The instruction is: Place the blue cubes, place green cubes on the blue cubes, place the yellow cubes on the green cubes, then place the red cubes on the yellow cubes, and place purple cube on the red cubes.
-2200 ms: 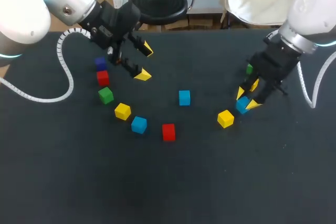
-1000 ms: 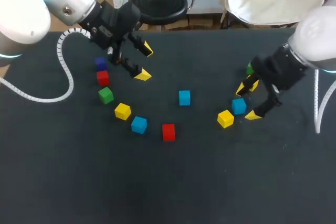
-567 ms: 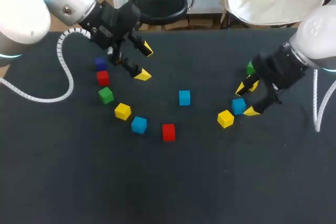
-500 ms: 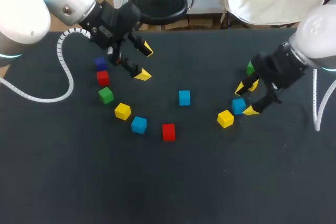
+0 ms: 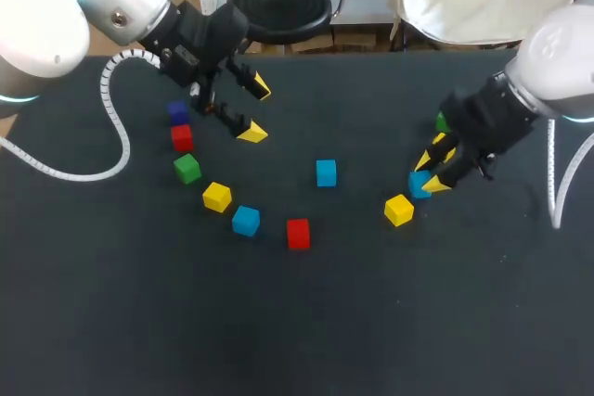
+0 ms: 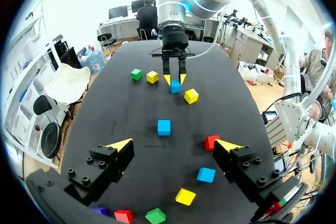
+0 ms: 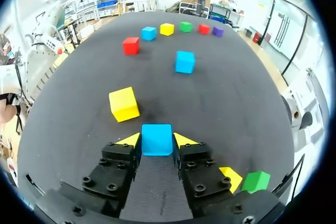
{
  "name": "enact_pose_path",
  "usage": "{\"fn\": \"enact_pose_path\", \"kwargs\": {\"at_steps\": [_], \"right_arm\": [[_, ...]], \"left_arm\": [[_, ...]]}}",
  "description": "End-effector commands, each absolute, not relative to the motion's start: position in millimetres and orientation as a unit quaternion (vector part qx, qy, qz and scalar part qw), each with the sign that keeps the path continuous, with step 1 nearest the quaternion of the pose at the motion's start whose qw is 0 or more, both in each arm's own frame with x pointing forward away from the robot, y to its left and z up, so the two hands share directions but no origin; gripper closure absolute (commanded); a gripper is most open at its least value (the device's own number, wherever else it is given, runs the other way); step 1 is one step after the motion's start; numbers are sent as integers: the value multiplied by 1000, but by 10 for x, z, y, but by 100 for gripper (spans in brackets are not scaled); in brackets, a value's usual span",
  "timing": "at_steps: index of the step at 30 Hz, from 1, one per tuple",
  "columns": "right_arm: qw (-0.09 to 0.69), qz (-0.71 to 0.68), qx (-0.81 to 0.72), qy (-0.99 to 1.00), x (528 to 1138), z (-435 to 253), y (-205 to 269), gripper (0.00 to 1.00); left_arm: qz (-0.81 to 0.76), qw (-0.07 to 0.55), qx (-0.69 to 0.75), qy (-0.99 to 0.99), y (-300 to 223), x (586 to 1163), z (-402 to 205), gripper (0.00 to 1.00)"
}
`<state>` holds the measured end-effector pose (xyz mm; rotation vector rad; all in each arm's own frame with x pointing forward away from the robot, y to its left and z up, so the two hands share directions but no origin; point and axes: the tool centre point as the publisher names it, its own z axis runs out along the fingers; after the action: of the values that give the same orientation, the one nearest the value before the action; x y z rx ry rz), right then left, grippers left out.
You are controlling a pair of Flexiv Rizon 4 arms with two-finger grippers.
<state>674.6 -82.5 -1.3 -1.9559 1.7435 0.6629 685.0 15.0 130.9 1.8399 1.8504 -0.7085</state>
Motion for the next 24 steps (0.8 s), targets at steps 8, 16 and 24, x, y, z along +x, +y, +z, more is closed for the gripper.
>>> {"fn": "enact_pose_path", "kwargs": {"at_steps": [8, 16, 24], "right_arm": [[234, 228, -656, 680, 6595, 401, -707, 100], [225, 224, -636, 703, 6601, 621, -401, 100], [220, 250, -623, 708, 6643, 575, -182, 100]], "left_arm": [[-255, 216, 664, 669, 148, 6848, 1312, 0], [-255, 216, 664, 669, 148, 6848, 1312, 0], [-255, 216, 664, 669, 148, 6848, 1312, 0]]}}
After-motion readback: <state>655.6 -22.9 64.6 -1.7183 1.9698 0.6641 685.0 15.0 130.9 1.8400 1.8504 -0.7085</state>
